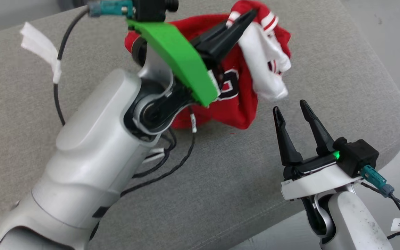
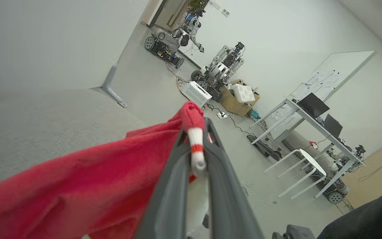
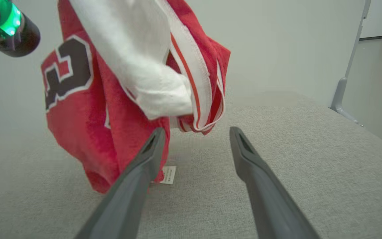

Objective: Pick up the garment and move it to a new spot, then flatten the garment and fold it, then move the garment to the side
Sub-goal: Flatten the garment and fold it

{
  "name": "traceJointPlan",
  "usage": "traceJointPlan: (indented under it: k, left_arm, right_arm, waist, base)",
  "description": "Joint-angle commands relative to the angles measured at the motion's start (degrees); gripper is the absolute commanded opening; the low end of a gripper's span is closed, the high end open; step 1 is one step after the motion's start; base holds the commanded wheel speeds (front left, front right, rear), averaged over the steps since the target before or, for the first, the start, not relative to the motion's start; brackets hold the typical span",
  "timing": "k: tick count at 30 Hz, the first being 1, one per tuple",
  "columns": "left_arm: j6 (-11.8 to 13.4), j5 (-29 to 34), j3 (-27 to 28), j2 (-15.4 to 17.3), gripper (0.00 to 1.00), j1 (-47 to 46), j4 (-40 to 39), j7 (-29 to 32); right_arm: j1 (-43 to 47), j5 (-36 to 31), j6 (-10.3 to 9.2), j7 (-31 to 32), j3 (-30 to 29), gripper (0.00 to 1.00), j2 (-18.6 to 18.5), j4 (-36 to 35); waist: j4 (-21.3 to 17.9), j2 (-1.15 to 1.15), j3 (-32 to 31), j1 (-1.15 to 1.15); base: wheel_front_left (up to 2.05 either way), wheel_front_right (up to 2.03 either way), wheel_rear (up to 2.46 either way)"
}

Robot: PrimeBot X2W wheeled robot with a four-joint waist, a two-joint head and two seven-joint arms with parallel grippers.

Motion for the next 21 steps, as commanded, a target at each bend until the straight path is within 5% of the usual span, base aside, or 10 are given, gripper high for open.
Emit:
traceJointPlan:
  k: [1, 12, 21]
  left_arm:
    - [0.8, 0.4, 0.5, -1.3, 0.00, -3.4, -0.1, -0.1]
    - [3.6, -1.7, 7.5, -5.3, 0.00, -19.2, 10.3, -12.8]
    - [4.4, -7.2, 9.1, 0.1, 0.00, 9.8, 11.6, -18.5]
  right_arm:
    - [0.9, 0.5, -0.07, 0.0, 0.0, 1.00, -0.1, -0.1]
    - [3.2, 0.1, -0.06, 0.0, -2.0, 1.00, -0.1, 0.2]
    - [4.3, -2.9, -0.06, 0.0, -4.3, 1.00, -0.1, 0.0]
  waist:
    - [-3.0, 0.00, -2.2, 0.00]
    - [-3.5, 0.00, -5.6, 0.00]
    - [4.7, 0.00, -6.9, 0.00]
  base:
    - [0.00, 0.00, 0.00]
    - [0.00, 0.00, 0.00]
    - [0.00, 0.00, 0.00]
